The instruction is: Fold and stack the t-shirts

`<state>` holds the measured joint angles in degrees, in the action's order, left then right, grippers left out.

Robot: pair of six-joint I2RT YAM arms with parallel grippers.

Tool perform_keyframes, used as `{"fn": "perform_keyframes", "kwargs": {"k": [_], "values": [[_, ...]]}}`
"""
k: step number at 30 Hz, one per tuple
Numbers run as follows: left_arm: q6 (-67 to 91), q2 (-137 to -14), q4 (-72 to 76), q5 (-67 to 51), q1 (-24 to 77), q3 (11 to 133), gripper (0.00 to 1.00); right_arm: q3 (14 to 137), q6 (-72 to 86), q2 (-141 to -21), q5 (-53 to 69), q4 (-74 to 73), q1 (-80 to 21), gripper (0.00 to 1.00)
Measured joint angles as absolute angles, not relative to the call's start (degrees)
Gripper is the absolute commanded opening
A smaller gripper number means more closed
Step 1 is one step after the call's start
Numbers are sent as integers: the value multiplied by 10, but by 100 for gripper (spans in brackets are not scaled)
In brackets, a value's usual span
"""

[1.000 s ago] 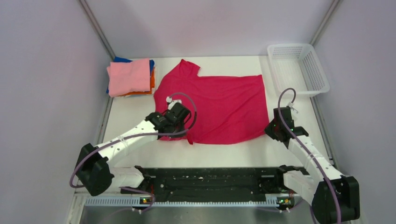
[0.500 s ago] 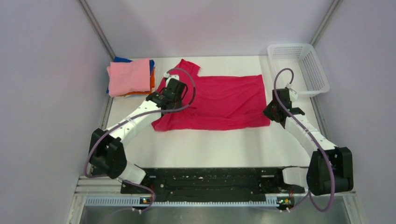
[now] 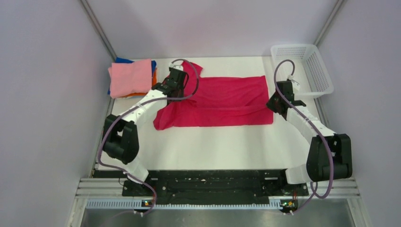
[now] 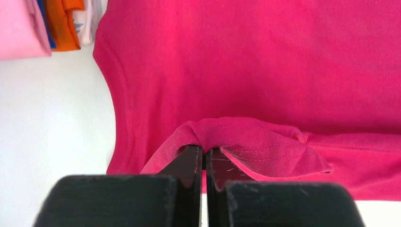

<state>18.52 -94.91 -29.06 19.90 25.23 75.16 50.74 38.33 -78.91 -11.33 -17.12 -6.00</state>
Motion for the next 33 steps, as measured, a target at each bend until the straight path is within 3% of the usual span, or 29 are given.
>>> {"fn": "perform_keyframes", "kwargs": {"k": [3,8,12,14,16,18,24,33], "values": [[179,-981,-289,189,240,778,0,519,368,-815,-113,-157,-58,0],[177,-1044,-292,177,220,828,17,554,348,-880,-108,-137,-52,3],[171,-1127,-308,164,203,912,64,609,329,-948,-109,-131,-49,45],[168,-1173,-321,161,195,962,78,639,320,-976,-114,-135,-48,62],[171,-1215,-337,158,185,1013,81,663,311,-992,-120,-145,-47,83],[176,-1236,-350,155,175,1042,82,674,305,-994,-124,-151,-47,91],[196,-1207,-360,122,155,1020,86,658,295,-961,-121,-159,-52,96],[275,-993,-264,1,163,728,89,561,297,-884,-49,-115,-126,98]]}}
